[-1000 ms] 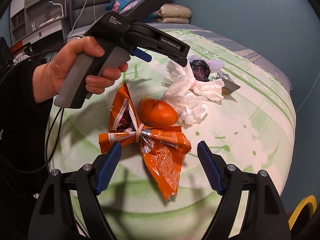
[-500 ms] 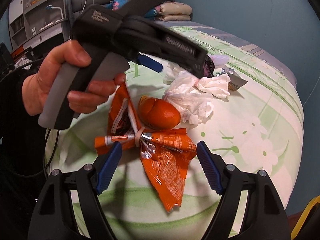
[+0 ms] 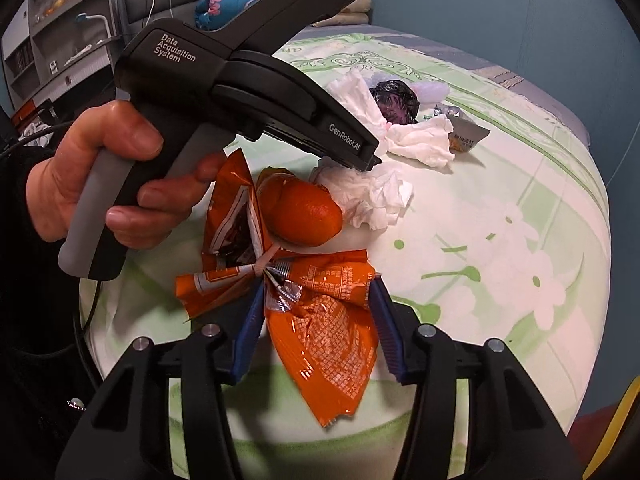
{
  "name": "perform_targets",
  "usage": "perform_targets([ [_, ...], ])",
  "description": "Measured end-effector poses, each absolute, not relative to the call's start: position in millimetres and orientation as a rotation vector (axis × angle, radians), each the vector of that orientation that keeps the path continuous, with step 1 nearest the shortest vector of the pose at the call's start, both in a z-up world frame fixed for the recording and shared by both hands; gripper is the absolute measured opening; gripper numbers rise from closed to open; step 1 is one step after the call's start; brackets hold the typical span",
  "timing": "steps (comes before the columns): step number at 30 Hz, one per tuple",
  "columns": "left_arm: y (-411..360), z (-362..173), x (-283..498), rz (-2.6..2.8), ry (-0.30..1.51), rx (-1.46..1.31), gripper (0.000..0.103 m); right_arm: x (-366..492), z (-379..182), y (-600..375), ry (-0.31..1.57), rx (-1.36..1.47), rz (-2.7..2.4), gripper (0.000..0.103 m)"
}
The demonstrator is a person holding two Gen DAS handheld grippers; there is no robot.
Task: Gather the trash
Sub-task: 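Grasp the white tissue with the left tool while the right tool grasps the orange wrapper, then carry the tissue and orange wrapper over the bin with both tools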
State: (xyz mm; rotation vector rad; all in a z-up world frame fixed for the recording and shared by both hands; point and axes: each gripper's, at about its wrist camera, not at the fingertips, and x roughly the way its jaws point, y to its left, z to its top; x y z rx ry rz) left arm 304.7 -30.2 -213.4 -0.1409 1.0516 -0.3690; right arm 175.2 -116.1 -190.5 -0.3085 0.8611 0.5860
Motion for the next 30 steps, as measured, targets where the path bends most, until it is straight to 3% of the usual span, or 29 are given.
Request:
perform_targets([
  [13, -15, -203, 301, -0.376, 1.022, -0.214, 0.011, 164, -184, -116, 0.824, -0.317, 0.584, 0.03],
  [30, 1, -137, 274, -0.401, 0.88, -0.251, 0.011, 121, -147, -131, 0.761, -0.31, 0.546, 0.029],
])
